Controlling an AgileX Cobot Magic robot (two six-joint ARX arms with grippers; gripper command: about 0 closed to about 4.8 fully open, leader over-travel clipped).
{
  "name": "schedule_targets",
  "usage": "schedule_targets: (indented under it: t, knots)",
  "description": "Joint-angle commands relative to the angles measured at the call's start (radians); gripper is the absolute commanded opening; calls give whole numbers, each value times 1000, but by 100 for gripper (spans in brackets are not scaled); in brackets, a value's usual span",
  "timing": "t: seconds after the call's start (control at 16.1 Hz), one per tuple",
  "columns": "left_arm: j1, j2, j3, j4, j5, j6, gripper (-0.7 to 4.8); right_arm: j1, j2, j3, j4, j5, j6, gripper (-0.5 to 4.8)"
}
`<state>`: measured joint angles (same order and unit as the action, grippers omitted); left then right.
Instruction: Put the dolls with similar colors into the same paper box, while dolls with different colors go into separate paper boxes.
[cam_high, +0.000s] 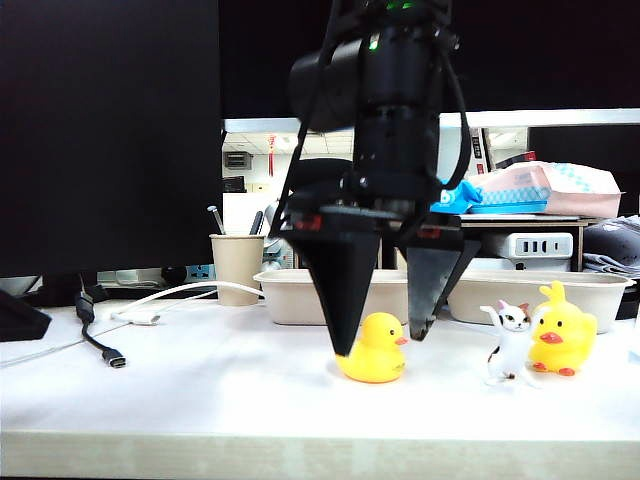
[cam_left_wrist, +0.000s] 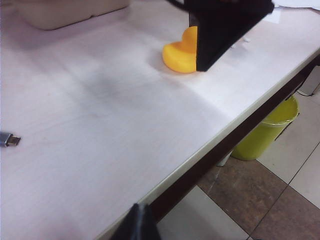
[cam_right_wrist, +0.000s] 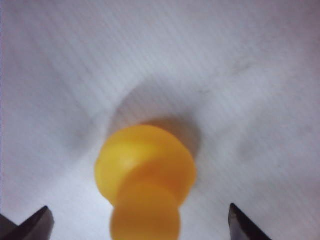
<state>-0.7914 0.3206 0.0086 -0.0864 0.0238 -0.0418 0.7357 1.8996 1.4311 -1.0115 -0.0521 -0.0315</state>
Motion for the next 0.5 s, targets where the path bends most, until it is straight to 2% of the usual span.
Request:
schedule_targets:
  t: [0.06, 0.5]
  knots:
    - [1, 1, 1, 13, 2, 1, -5, 11, 2, 6, 36, -3, 1, 479]
    - [1, 1, 1, 13, 2, 1, -5, 10, 9, 6, 29, -3, 1, 479]
